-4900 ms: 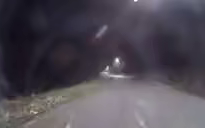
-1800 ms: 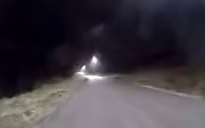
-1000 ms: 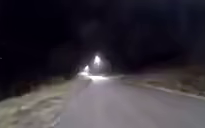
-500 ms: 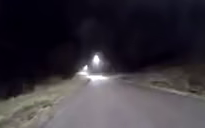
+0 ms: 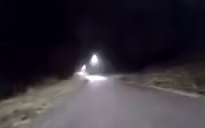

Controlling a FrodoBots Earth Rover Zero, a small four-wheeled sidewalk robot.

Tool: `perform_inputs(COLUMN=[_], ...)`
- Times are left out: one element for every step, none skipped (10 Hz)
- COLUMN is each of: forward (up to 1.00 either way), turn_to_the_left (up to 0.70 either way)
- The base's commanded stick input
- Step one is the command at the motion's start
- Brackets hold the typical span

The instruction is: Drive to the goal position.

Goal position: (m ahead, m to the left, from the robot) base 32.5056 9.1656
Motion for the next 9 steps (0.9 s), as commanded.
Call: perform_inputs(forward=[1.00,1.00,1.00,1.00,1.00,1.00,1.00,1.00,1.00], turn_to_the_left=[0.03,0.06,0.06,0.06,0.06,0.08,0.11,0.12,0.11])
